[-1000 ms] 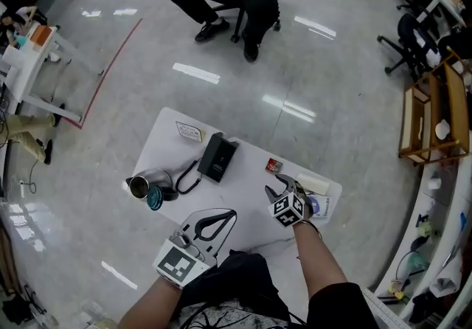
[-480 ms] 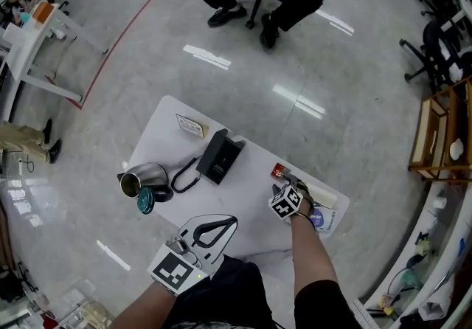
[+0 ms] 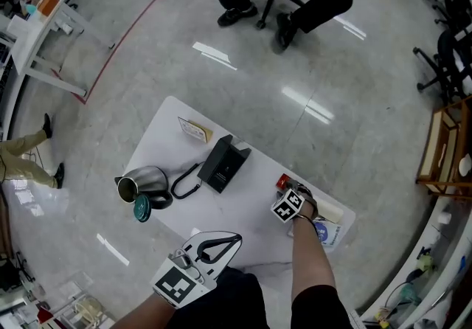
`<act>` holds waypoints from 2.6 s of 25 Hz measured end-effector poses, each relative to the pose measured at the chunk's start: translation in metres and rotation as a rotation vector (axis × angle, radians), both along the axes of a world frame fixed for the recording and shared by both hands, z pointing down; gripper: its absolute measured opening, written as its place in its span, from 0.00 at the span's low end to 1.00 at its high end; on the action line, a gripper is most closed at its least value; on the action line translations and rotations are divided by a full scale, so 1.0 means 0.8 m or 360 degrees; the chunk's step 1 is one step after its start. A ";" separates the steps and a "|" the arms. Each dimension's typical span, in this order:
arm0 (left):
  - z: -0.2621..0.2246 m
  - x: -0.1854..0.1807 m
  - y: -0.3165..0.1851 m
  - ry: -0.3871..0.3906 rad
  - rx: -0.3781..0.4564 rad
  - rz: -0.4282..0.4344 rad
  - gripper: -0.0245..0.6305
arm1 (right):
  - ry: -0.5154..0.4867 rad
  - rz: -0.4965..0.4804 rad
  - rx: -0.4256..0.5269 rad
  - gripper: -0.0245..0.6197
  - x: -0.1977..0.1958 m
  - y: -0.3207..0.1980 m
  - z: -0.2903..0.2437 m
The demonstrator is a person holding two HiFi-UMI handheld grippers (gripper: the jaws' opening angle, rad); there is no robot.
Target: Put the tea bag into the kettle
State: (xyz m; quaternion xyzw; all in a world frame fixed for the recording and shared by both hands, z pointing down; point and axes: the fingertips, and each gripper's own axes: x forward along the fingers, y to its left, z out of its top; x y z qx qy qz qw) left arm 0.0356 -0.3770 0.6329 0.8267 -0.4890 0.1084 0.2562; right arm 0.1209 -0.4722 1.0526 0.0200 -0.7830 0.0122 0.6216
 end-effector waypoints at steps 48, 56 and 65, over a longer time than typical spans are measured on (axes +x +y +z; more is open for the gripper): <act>-0.047 -0.042 0.030 -0.0011 0.0100 -0.0102 0.05 | -0.0395 0.0228 0.0058 0.06 -0.056 0.013 -0.160; -0.080 -0.081 0.052 -0.0009 0.0179 -0.0294 0.05 | -0.0678 0.0214 0.0087 0.06 -0.098 0.068 -0.294; -0.125 -0.114 0.094 -0.0065 0.0342 -0.0478 0.05 | -0.1104 0.0075 0.0222 0.06 -0.142 0.100 -0.480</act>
